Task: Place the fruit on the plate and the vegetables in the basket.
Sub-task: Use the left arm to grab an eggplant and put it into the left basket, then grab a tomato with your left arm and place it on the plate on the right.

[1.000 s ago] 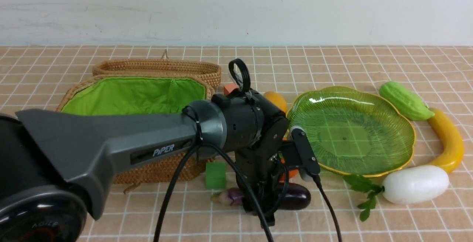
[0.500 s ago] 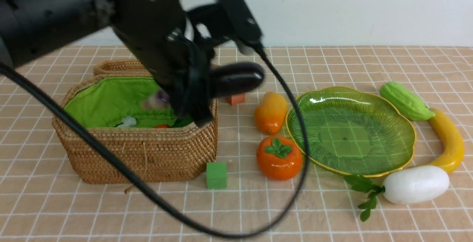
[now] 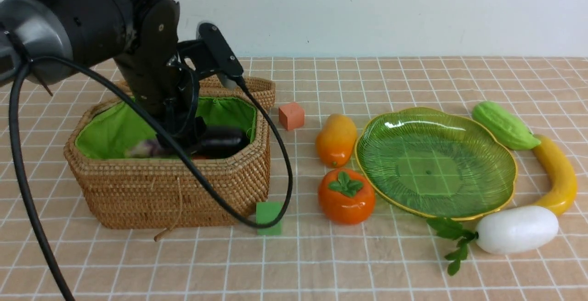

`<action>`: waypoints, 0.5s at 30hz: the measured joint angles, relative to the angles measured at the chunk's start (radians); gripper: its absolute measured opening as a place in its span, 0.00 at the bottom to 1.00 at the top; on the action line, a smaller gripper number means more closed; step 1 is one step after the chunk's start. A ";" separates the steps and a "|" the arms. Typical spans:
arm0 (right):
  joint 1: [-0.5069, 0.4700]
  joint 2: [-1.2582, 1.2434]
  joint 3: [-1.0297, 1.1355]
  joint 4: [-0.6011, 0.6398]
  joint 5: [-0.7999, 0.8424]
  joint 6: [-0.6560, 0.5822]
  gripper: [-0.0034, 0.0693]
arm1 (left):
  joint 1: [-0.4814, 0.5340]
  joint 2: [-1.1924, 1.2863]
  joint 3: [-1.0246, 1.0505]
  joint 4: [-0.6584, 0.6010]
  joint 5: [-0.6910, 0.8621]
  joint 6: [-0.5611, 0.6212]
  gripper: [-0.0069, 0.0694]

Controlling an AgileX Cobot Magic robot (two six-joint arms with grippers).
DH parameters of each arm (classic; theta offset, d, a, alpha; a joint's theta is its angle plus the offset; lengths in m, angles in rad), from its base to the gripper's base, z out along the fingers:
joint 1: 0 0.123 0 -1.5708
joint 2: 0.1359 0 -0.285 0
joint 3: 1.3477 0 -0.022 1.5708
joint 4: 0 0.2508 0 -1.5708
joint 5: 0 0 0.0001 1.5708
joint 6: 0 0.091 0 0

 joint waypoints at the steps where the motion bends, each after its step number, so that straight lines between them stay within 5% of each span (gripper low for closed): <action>1: 0.000 0.000 0.000 -0.014 0.000 0.000 0.27 | 0.000 -0.010 0.000 -0.002 0.016 -0.048 0.94; 6: 0.000 0.000 0.000 -0.042 0.000 0.000 0.27 | -0.018 -0.057 0.000 -0.002 0.028 -0.215 0.87; 8: 0.000 0.000 0.000 -0.047 0.001 0.001 0.28 | -0.070 -0.088 0.000 0.000 0.030 -0.266 0.74; 10: 0.000 0.000 0.000 -0.052 0.010 0.014 0.28 | -0.216 -0.128 0.000 -0.006 0.035 -0.285 0.43; 11: 0.000 0.000 0.000 -0.054 0.012 0.016 0.28 | -0.227 -0.129 0.000 -0.009 0.035 -0.285 0.41; 13: 0.000 0.000 0.000 -0.061 0.031 0.032 0.28 | -0.352 -0.126 0.000 -0.023 0.034 -0.288 0.16; 15: 0.000 0.000 0.000 -0.072 0.047 0.045 0.28 | -0.427 -0.101 0.000 -0.036 0.023 -0.289 0.07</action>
